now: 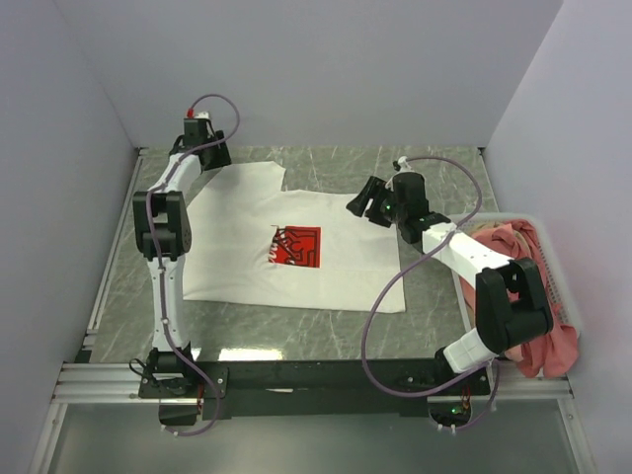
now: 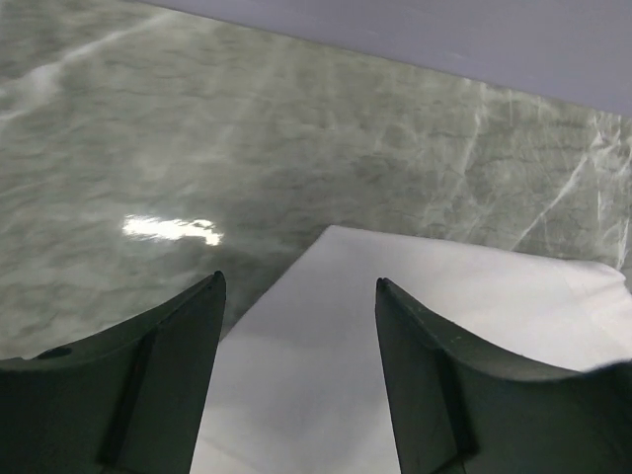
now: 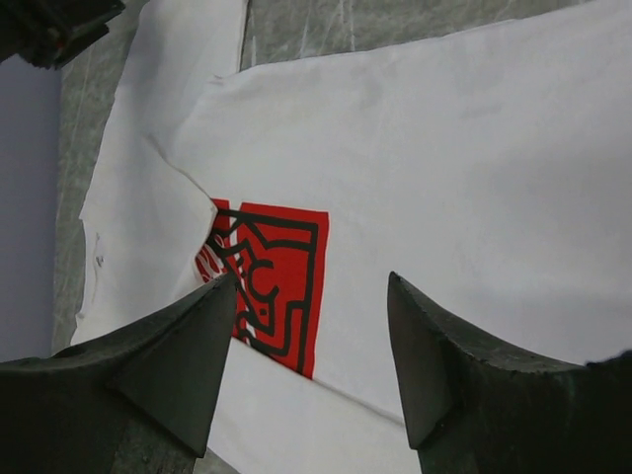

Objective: Fold and stack the t-shirts
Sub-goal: Fold the tshirt

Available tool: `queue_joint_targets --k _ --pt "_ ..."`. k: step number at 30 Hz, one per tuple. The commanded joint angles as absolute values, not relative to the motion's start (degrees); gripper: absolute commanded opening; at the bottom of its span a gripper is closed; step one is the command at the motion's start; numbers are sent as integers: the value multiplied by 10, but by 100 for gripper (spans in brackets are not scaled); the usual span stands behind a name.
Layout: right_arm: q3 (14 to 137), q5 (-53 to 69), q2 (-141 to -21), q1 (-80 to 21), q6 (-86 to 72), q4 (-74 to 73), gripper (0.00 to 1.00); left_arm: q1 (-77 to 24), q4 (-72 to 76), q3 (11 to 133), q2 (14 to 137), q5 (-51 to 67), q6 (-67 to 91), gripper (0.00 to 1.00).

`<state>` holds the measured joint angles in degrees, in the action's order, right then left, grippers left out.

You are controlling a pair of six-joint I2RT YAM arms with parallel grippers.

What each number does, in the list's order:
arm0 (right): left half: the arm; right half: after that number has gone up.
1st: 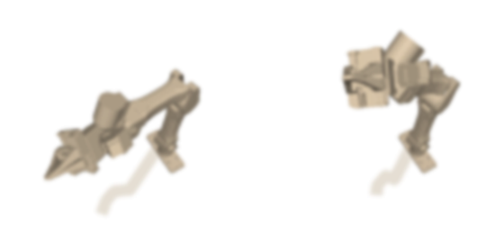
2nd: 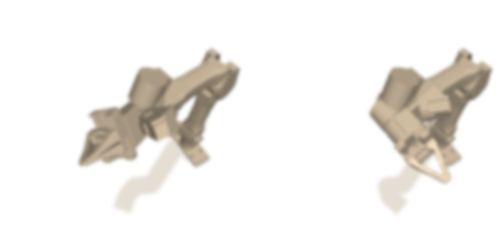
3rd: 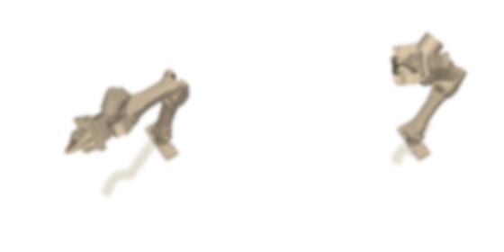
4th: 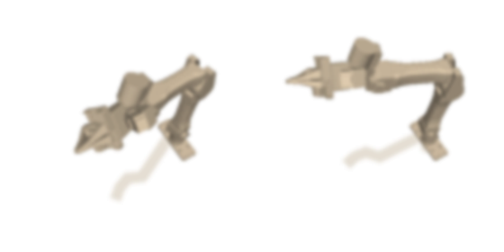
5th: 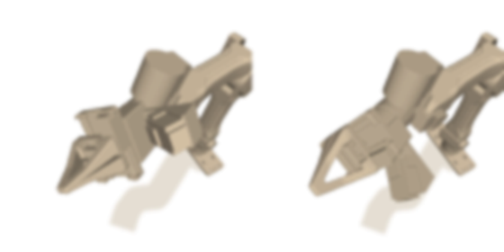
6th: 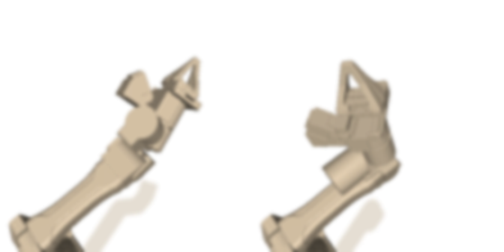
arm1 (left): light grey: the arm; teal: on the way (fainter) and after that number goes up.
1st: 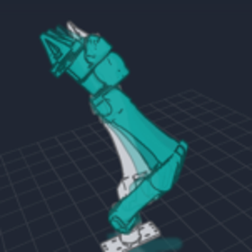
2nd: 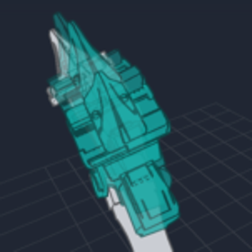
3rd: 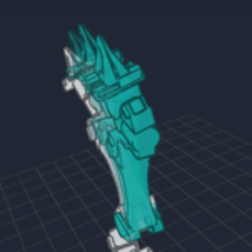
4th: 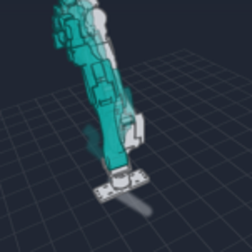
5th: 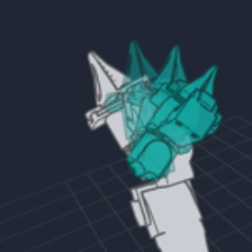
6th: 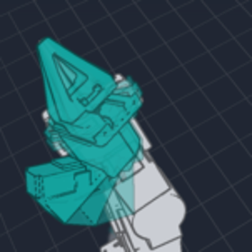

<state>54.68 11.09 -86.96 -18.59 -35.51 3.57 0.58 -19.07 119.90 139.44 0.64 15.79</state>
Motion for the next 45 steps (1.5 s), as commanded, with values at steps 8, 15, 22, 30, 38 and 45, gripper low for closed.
queue_joint_targets --k 8,15,22,30,38,45 --pt "550 145 -863 -184 -339 104 69 -25 -201 1296 1462 -23 123 68" --pt "538 160 -859 -184 -344 117 69 -25 -213 1338 1487 -33 120 70" --pt "541 173 -866 -184 -345 117 68 -27 -228 1339 1493 -24 99 67" --pt "538 185 -873 -184 -352 124 68 -54 -246 1339 1507 -39 53 61" --pt "537 186 -876 -184 -352 127 68 -70 -227 1328 1491 -65 38 41" --pt "544 151 -885 -183 -346 109 67 -69 -169 1283 1438 -76 57 19"
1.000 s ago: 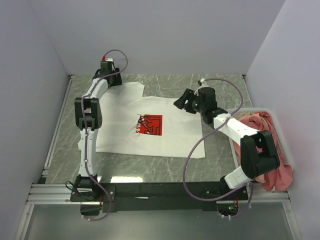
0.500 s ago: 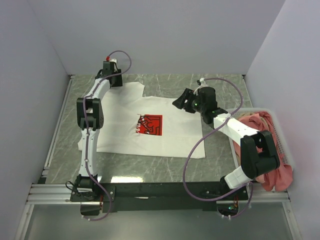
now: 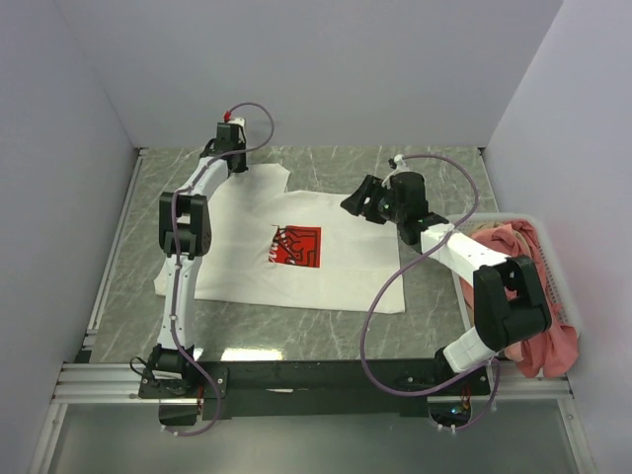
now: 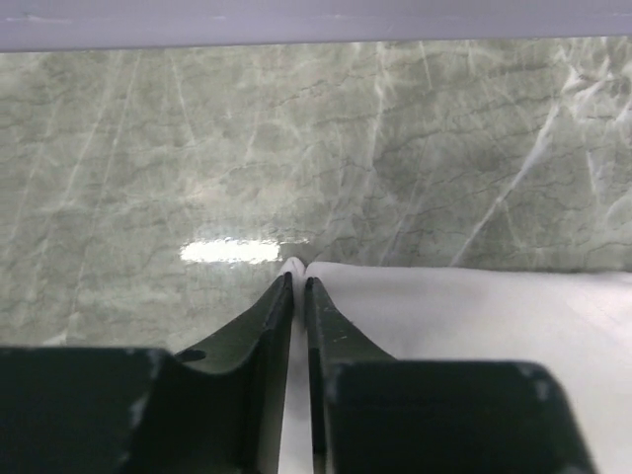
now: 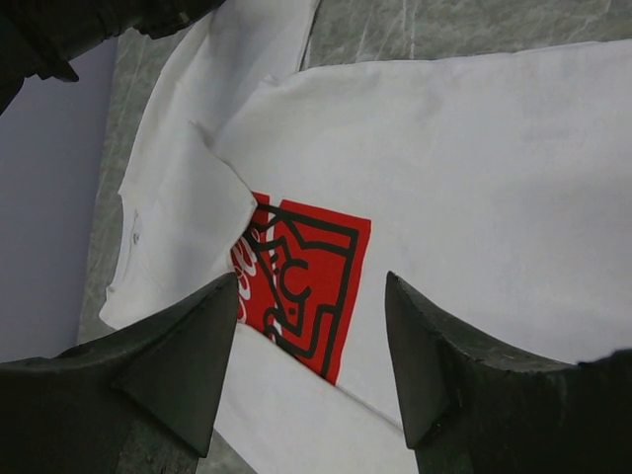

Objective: Fold and stack the t-shirts
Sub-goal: Fold the tshirt

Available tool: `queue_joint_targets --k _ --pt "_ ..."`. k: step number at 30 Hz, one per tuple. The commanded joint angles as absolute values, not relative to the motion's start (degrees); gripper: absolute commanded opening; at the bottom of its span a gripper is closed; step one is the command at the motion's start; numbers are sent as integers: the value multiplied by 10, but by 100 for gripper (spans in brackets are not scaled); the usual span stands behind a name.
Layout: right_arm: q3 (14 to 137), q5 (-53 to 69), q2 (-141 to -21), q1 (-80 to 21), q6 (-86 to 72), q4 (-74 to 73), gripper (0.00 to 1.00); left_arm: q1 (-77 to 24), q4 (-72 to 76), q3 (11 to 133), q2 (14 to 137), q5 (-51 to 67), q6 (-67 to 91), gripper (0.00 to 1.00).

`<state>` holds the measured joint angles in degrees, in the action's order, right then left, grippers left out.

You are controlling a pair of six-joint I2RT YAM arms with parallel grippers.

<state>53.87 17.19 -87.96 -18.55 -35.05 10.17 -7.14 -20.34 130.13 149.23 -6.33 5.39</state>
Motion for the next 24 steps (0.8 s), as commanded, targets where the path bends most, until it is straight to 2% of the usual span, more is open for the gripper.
queue_joint_targets --k 1,6,16,24 --pt "549 146 -889 -182 -344 99 68 -69 -164 1277 1432 -83 59 15" --pt "568 110 -898 -178 -344 69 67 -64 -122 1238 1388 -91 69 6" --pt "668 12 -993 -137 -340 -71 67 -39 -91 1197 1336 -13 108 1" --pt "762 1 -1091 -85 -333 -147 66 -34 -78 1175 1332 26 119 0"
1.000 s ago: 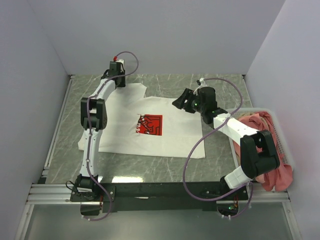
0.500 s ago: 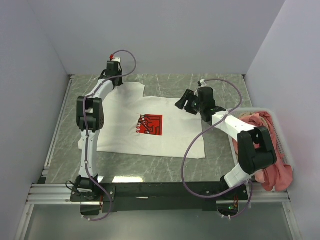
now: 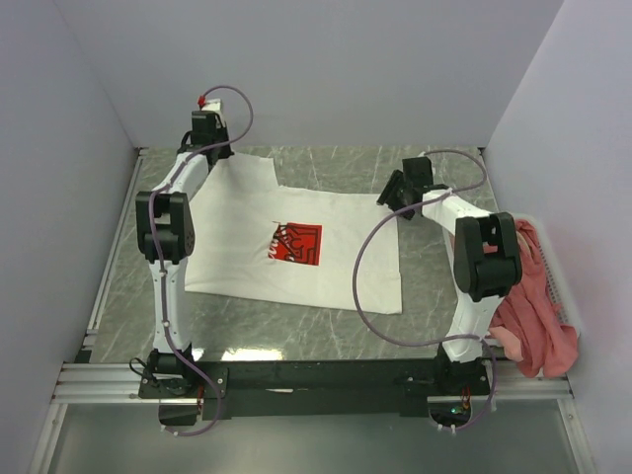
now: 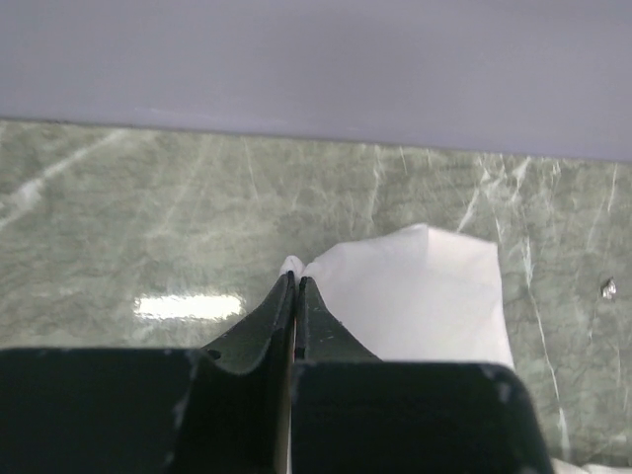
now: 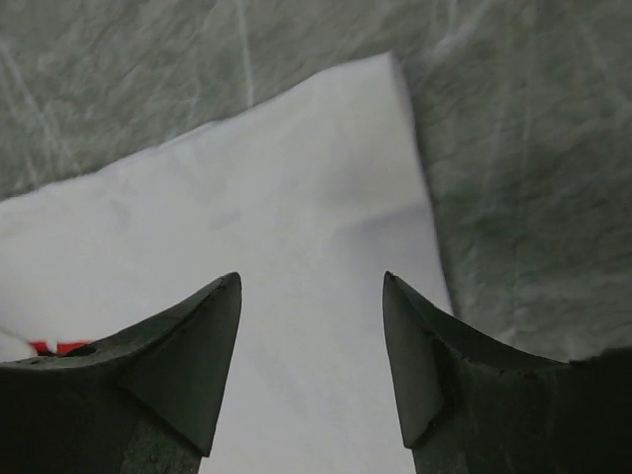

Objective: Fold and stack the t-shirts
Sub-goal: Fold the tshirt

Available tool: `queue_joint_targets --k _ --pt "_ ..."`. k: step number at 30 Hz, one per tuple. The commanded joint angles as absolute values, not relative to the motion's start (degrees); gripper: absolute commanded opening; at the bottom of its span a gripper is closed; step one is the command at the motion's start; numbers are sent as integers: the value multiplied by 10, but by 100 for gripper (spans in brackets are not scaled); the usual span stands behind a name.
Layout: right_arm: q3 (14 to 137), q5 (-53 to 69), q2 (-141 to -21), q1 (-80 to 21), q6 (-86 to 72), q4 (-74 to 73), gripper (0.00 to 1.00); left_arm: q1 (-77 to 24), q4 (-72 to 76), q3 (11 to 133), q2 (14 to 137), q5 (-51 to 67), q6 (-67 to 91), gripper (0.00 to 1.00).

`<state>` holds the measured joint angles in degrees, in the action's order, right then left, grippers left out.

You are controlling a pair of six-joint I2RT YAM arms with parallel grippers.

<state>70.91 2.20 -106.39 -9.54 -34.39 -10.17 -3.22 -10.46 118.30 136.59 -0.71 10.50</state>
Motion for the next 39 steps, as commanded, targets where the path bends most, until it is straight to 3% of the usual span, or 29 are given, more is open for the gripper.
queue_joint_targets --k 1,25,39 --pt "776 -8 -1102 -81 -332 -158 65 -34 -77 1174 1332 32 120 0" --pt "1002 -16 -1275 -45 -343 -273 57 -27 -73 1179 1340 75 125 0" --pt "1012 -2 -1278 -45 -338 -264 51 -25 -75 1182 1343 81 134 0"
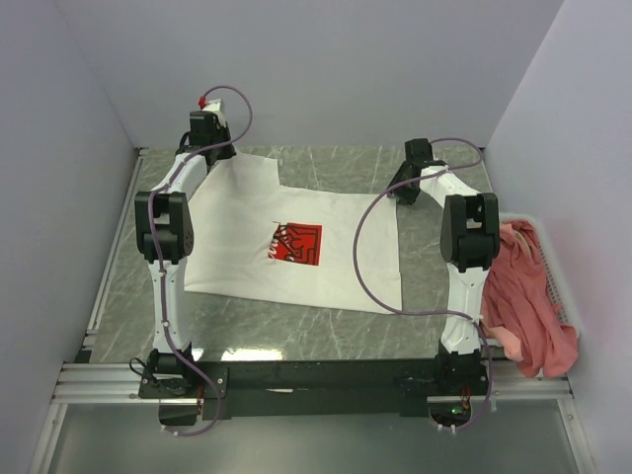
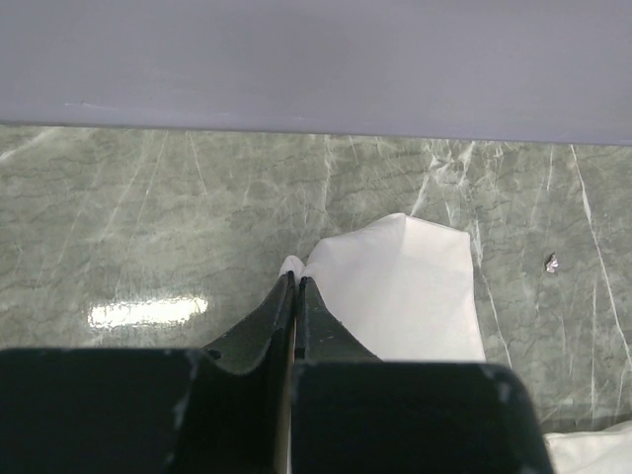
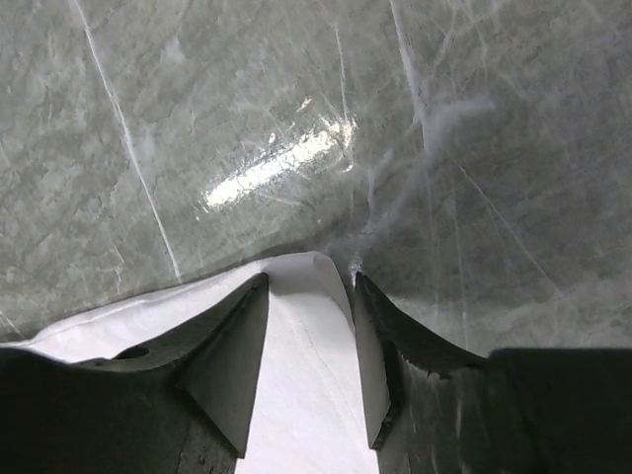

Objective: Fold and stack the t-shirts
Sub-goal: Fold the tshirt

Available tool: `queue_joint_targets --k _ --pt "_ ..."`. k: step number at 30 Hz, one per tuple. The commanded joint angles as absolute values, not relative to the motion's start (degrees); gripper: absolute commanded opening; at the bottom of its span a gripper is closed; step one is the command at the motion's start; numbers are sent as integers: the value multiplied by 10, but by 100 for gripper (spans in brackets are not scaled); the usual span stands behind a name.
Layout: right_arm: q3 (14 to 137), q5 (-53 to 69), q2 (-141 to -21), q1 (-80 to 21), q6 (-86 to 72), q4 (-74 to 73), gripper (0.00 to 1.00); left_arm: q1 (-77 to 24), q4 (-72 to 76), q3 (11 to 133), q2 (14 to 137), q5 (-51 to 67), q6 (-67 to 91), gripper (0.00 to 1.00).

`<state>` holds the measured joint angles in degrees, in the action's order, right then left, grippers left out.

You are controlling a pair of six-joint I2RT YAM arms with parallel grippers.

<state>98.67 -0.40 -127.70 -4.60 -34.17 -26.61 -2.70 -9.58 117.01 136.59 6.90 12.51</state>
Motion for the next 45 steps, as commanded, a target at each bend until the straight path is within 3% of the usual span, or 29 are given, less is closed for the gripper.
queue_joint_targets --k 1,5,10,13,23,45 --pt "1014 -2 -1281 -45 -338 -264 46 -25 -74 1181 1342 82 134 0" --pt "1013 13 -1281 -45 -339 -258 34 -25 -73 1179 1337 83 135 0" --pt "1008 16 -1274 -45 -338 -247 10 -25 -72 1174 1332 82 142 0" --pt "987 11 -1256 -45 -339 -227 0 -25 -61 1161 1321 76 153 0" --pt "867 1 -1147 -46 -345 -121 0 -18 -46 1129 1277 58 186 0" --pt "678 18 -999 -47 -369 -35 0 13 -12 953 1127 37 261 0"
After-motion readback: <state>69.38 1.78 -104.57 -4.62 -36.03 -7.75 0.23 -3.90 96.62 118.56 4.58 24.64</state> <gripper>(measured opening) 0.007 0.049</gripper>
